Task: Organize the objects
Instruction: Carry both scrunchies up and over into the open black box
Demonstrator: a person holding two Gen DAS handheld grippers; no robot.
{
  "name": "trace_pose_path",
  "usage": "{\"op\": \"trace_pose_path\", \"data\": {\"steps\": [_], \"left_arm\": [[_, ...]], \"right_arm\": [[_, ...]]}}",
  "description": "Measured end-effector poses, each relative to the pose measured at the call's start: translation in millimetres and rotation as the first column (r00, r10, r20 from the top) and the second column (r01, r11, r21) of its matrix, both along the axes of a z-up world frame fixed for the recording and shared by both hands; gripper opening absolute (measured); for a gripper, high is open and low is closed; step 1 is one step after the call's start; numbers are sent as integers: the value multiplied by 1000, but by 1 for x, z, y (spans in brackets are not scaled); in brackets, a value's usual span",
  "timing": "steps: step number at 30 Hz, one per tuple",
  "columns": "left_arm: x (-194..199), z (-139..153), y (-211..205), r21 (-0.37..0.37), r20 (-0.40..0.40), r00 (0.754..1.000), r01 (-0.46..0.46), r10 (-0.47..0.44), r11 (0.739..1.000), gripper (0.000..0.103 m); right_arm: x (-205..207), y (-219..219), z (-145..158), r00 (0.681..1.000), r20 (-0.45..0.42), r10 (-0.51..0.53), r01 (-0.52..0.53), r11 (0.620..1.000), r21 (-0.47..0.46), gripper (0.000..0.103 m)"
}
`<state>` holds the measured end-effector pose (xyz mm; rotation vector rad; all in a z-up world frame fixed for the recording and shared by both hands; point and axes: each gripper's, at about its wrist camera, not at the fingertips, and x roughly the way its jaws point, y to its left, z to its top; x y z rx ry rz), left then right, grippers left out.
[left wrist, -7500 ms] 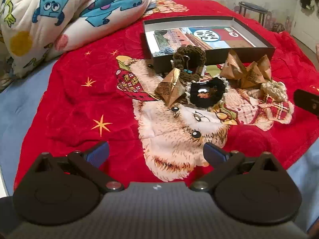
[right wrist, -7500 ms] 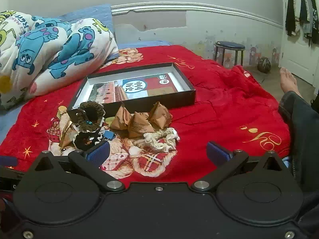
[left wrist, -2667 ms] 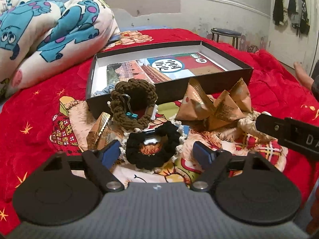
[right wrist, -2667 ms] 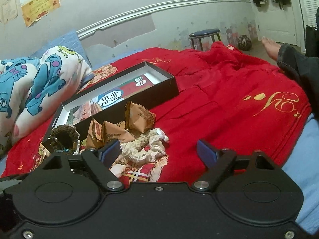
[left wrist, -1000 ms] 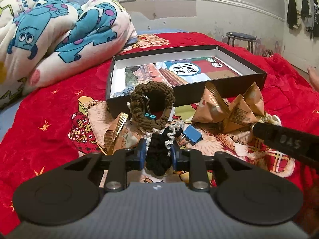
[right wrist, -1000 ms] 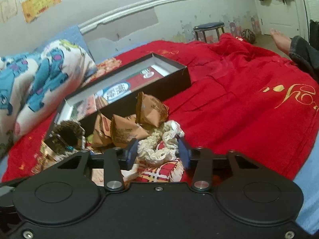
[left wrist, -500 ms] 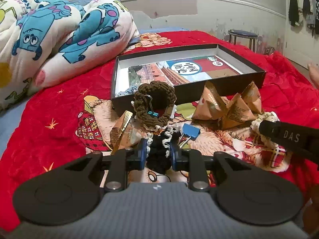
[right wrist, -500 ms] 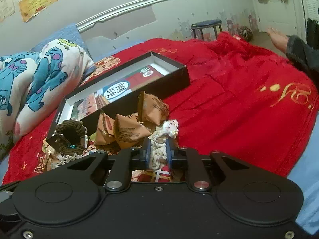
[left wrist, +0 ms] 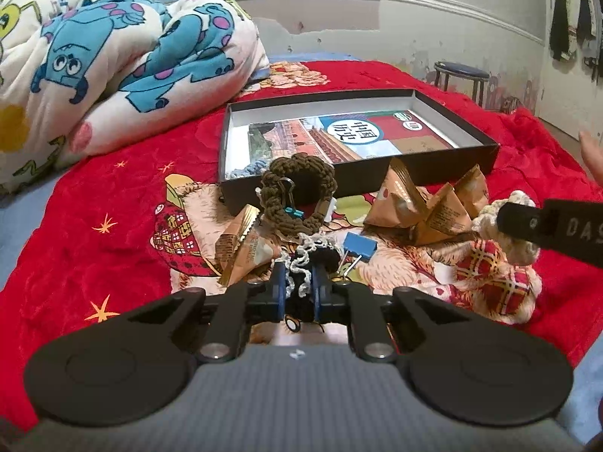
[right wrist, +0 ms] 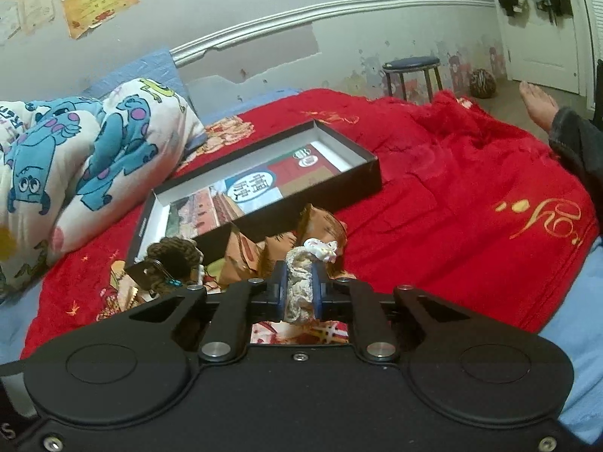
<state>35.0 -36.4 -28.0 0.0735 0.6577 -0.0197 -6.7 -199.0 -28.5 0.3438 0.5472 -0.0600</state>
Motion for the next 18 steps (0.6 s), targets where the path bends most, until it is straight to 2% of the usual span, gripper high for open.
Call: {"op": "trace_pose_path", "data": {"steps": [9,18], "left_arm": [[-6,9,2,-28,20,1000,9,-8,1000,15],[-13,33,15,-91,94,996,2,6,996,15]], "right_arm": [[-1,1,17,999,19,33,-33,999,19,13],[1,16,44,994,57,95,-95,996,-5,13]]}}
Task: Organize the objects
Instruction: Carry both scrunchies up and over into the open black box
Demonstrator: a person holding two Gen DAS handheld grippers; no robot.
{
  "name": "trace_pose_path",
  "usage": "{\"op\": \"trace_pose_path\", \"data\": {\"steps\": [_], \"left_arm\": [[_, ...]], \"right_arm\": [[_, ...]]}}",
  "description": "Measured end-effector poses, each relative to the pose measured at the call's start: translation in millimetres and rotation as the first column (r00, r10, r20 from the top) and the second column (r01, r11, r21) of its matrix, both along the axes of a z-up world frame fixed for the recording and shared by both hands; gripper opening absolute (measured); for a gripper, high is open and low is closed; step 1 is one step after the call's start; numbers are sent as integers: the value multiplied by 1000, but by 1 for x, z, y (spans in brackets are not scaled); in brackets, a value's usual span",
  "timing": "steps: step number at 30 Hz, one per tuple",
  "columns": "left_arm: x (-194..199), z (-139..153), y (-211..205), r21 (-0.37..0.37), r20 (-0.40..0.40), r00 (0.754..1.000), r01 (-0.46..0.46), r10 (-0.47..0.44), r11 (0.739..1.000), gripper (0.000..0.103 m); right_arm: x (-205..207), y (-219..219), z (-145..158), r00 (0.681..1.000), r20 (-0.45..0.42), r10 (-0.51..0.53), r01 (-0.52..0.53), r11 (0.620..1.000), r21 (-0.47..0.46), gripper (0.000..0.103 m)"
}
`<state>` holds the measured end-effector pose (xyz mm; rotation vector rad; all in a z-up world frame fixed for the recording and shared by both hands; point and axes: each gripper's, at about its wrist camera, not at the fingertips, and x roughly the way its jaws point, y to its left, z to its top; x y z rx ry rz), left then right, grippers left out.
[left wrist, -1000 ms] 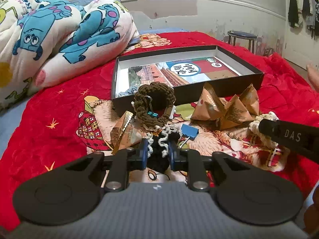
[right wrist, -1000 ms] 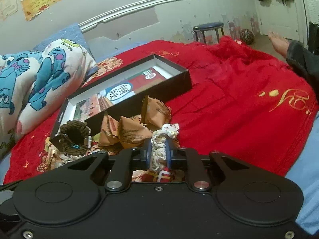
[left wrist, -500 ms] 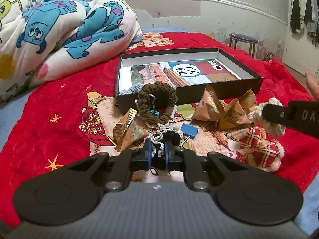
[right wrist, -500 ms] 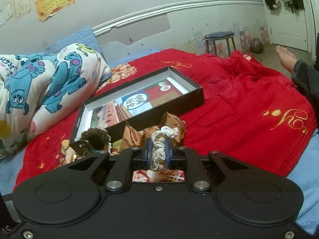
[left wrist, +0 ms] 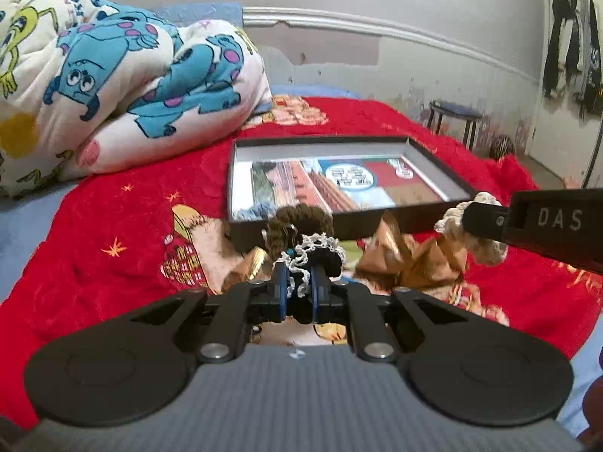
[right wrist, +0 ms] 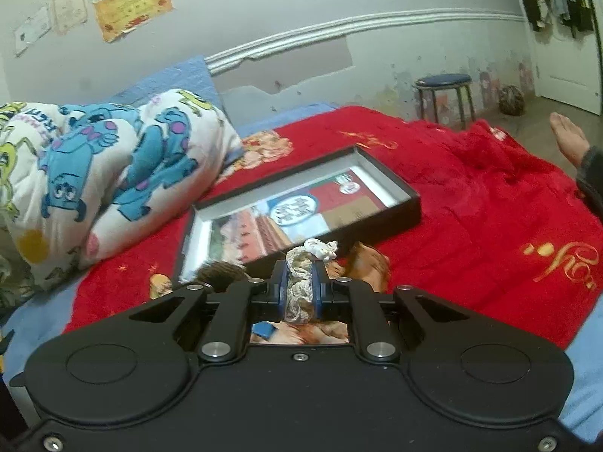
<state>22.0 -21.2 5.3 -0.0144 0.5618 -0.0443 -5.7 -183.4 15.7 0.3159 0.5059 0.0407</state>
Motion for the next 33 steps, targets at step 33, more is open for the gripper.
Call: {"op": "trace_pose_path", "data": {"steps": [33], "left_arm": [[70,88,44,-217,170,985,65,-28,974,15]], "right_arm": [[97,-30,128,954,87,288,-292,956,38,13]]}}
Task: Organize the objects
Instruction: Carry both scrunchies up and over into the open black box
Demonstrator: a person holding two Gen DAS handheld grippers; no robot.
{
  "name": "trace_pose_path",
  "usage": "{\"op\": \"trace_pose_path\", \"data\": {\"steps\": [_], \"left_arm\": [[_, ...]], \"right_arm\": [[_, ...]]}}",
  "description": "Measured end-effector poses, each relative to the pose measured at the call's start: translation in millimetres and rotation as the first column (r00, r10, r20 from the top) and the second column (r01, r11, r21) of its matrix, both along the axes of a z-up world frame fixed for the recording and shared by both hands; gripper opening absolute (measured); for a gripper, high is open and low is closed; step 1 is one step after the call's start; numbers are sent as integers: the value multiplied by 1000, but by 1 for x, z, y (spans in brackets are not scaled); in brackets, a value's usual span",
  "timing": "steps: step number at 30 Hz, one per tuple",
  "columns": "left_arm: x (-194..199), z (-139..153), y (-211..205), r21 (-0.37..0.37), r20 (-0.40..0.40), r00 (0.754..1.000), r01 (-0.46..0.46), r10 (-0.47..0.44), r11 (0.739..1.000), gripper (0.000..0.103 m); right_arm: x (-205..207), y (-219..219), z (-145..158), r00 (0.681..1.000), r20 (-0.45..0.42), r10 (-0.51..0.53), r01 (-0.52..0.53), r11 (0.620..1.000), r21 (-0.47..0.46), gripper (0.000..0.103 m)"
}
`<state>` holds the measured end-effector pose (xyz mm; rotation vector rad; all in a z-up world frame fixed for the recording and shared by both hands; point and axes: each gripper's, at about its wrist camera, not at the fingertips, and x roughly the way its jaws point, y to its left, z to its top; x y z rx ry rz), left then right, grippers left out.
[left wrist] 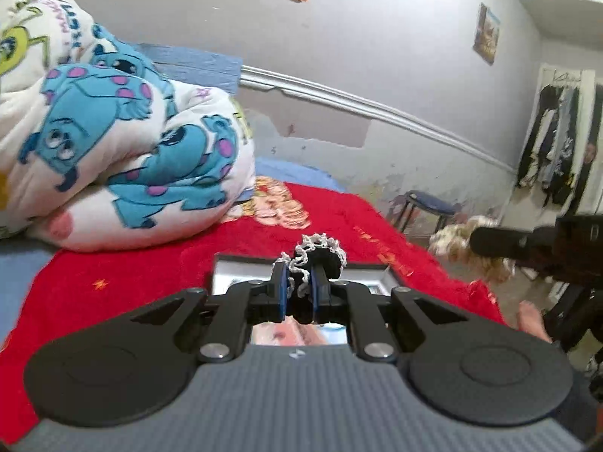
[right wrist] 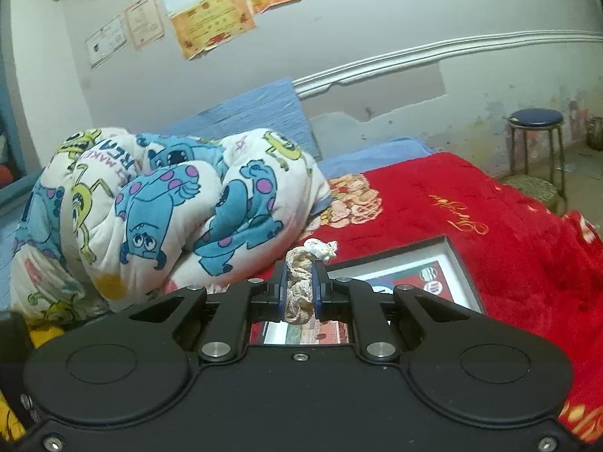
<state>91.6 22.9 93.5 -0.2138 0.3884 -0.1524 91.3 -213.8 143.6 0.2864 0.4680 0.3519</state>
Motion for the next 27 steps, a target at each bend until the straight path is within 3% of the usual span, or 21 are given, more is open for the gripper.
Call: {"op": "trace_pose_path", "data": {"steps": [7,13,17,27], "left_arm": [[57,-14,-13,-41,-75,992,97,-99,994,15],[102,-38,-33,3,-174,974,146,-143,989,15],[107,-60,-33,11,-215,965,159,-153,987,15],[110,-95,-22,7,-304,941,158,-148,987,15]], "right_arm": [[51,-13,-16,990,-90,106,-105,994,10,13],[90,-20,-58,983,-142,120,-114,992,53,13],[111,-31,-95,970,-215,114,-88,988,128,13],[126,5,-132,941,-310,134,-121,991,63,13]]}}
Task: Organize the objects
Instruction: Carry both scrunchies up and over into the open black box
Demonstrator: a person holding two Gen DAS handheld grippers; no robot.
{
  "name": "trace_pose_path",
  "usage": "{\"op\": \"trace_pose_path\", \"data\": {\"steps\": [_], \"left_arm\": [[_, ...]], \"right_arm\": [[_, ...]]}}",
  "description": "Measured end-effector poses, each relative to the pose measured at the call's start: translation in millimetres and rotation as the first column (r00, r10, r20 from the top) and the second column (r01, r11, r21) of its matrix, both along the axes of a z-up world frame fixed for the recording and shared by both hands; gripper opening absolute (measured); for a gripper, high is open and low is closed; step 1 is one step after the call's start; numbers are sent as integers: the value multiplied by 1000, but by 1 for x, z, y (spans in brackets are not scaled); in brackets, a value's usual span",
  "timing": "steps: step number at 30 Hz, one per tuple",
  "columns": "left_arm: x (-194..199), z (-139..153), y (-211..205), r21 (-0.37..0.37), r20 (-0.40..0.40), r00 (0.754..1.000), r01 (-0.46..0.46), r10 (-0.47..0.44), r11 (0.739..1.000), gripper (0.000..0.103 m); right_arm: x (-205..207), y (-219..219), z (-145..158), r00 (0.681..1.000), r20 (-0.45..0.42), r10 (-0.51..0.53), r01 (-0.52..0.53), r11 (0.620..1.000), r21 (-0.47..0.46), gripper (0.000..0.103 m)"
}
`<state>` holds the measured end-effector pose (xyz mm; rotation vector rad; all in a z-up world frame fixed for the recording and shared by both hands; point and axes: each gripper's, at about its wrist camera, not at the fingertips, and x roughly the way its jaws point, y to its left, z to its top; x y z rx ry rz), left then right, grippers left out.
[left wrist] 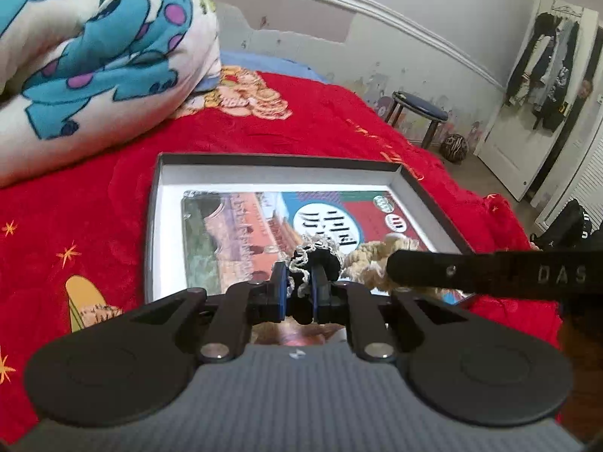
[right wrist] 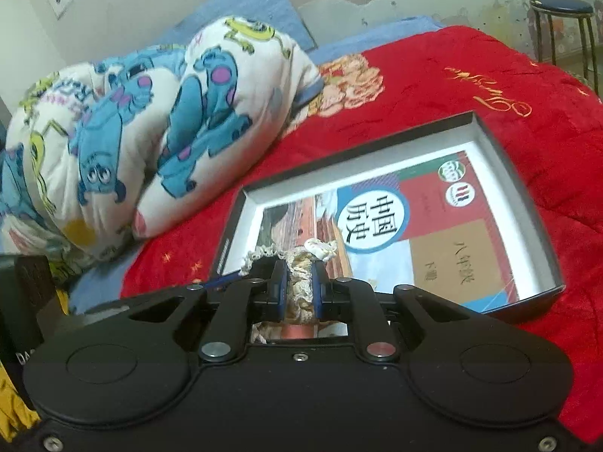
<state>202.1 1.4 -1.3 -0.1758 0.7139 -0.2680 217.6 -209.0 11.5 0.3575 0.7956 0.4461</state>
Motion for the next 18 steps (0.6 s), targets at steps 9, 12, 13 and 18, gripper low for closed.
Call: {"op": "trace_pose_path", "data": {"steps": [9,12,13,18], "left_arm": [[-1,-10,1,16,-42,999,-3,3,1000,16],[-1,-12,-2,42,-33,999,-5,6,999,16],[-1,-13,-2,46,-33,999,-6,8,999,16],[1,-15,0,50,-47,999,-18,20,999,17]], "right_arm": [[5,3,-16,998,-54,-27,26,1000,-12,13],[7,2,-18,998,-61,-29,29,1000,-8,13],[7,2,-19,998,-62,-30,29,999,-13,13],[10,4,-25,996,-79,-32,30,999,-17,13]]}}
